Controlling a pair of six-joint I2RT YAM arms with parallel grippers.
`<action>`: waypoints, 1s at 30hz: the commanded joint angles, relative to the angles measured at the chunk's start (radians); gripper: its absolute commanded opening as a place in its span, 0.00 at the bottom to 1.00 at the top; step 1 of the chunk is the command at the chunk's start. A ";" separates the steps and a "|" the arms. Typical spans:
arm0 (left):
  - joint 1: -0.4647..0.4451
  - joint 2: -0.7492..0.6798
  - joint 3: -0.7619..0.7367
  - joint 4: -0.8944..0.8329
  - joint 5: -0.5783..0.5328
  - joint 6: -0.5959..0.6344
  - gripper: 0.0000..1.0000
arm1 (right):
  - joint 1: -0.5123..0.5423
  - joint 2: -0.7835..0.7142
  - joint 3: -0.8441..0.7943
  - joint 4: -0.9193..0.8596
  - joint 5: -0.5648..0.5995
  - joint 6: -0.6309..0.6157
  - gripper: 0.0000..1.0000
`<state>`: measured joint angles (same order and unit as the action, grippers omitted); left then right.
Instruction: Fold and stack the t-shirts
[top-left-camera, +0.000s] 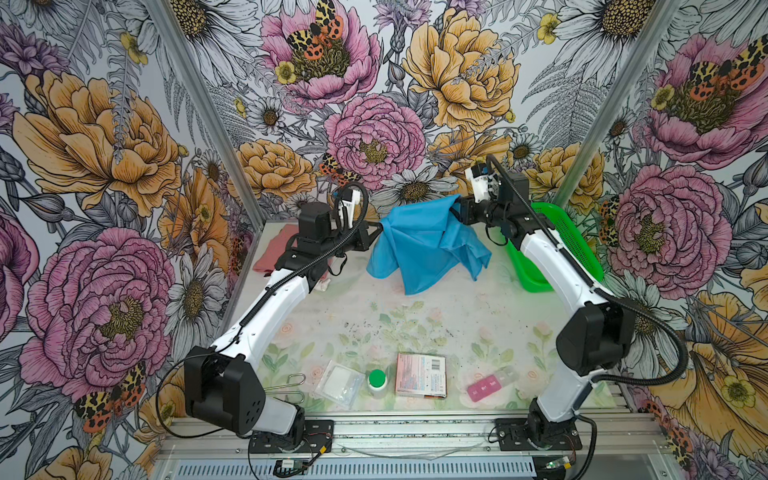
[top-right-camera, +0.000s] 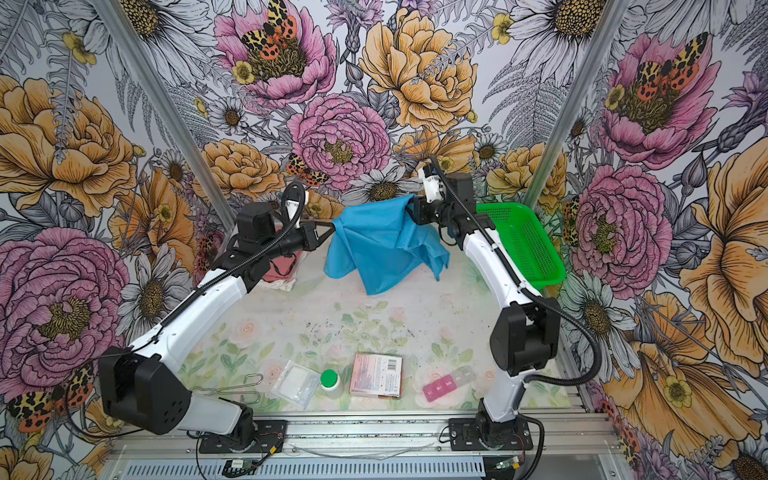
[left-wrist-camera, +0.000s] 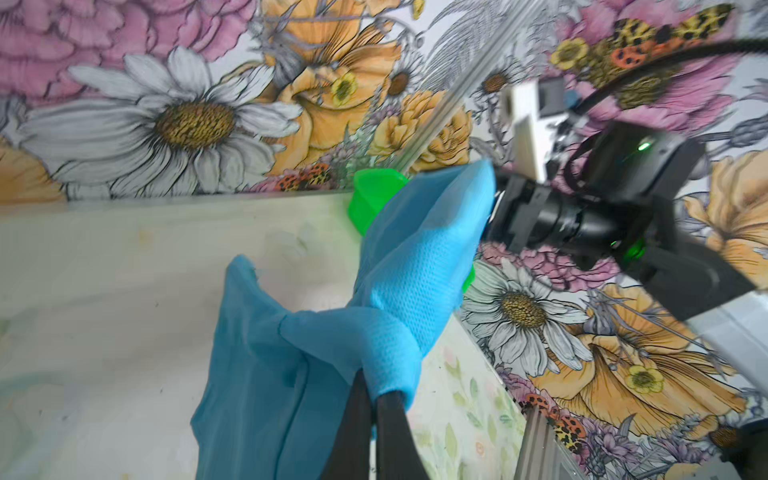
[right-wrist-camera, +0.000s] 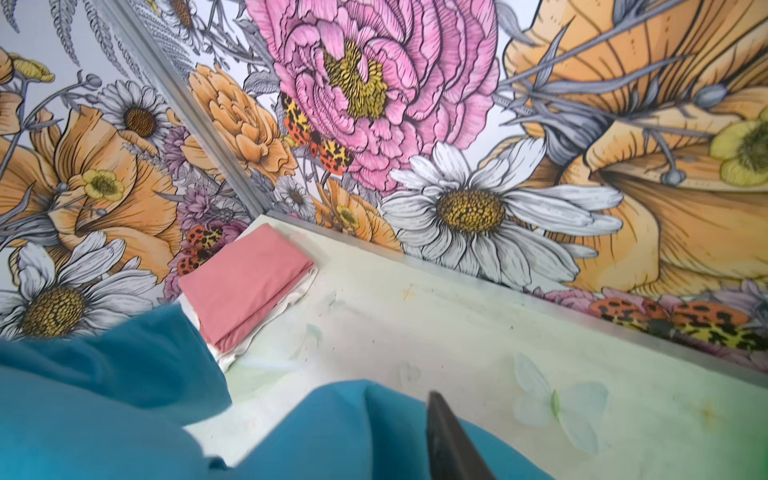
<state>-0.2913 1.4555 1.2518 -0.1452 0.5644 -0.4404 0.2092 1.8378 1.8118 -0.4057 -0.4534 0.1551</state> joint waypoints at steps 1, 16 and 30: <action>0.041 0.050 -0.089 0.113 -0.044 -0.109 0.26 | 0.018 0.079 0.081 -0.175 0.006 -0.005 0.93; 0.171 0.068 -0.212 0.249 0.063 -0.191 0.99 | 0.217 0.011 -0.416 -0.173 0.244 -0.052 0.91; 0.259 -0.053 -0.318 0.249 0.094 -0.197 0.99 | 0.249 0.296 -0.248 -0.174 0.459 0.013 0.62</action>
<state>-0.0433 1.4303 0.9497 0.0784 0.6296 -0.6308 0.4637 2.1056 1.5089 -0.5926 -0.0345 0.1516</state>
